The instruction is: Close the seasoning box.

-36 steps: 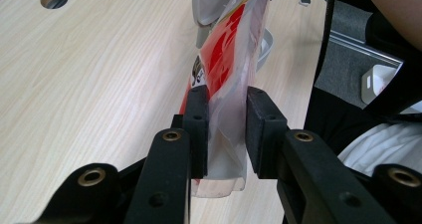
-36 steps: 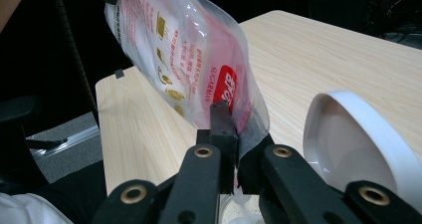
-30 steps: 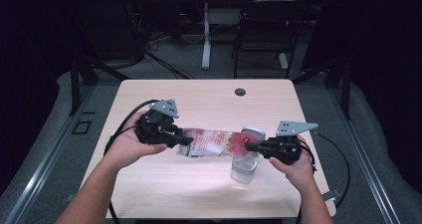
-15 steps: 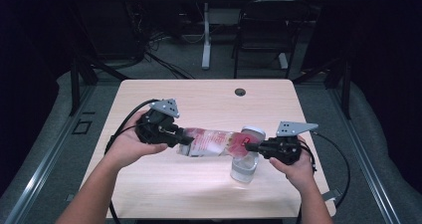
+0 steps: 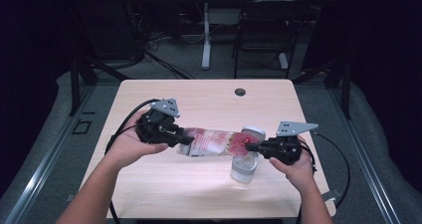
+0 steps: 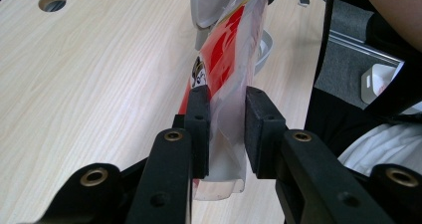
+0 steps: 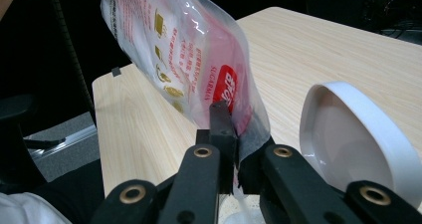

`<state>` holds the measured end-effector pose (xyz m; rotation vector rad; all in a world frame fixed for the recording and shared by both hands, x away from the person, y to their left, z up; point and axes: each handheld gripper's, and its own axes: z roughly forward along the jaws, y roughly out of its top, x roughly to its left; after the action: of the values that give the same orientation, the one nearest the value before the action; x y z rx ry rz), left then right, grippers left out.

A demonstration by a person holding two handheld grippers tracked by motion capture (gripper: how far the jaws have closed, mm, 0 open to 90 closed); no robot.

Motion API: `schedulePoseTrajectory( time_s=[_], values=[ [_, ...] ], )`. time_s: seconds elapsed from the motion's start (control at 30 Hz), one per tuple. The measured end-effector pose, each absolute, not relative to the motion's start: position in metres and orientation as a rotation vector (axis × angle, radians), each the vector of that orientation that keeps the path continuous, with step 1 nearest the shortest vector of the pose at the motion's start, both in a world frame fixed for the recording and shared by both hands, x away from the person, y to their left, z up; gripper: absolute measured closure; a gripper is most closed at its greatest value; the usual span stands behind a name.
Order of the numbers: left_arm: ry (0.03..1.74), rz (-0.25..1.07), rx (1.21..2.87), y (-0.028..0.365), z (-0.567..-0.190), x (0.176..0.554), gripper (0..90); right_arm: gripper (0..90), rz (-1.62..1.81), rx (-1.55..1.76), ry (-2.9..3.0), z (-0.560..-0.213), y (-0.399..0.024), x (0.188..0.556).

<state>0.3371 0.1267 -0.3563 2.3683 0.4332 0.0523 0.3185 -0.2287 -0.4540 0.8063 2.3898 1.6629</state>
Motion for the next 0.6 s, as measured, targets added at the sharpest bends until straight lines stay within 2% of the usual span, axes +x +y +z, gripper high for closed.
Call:
schedulePoseTrajectory(
  time_s=[0.6],
  values=[
    [0.43, 0.053, 2.369, 0.1247, -0.3548, 0.3369, 75.3, 88.0, 1.66, 0.808, 2.393, -0.4541, -0.2299, 0.3187]
  ],
)
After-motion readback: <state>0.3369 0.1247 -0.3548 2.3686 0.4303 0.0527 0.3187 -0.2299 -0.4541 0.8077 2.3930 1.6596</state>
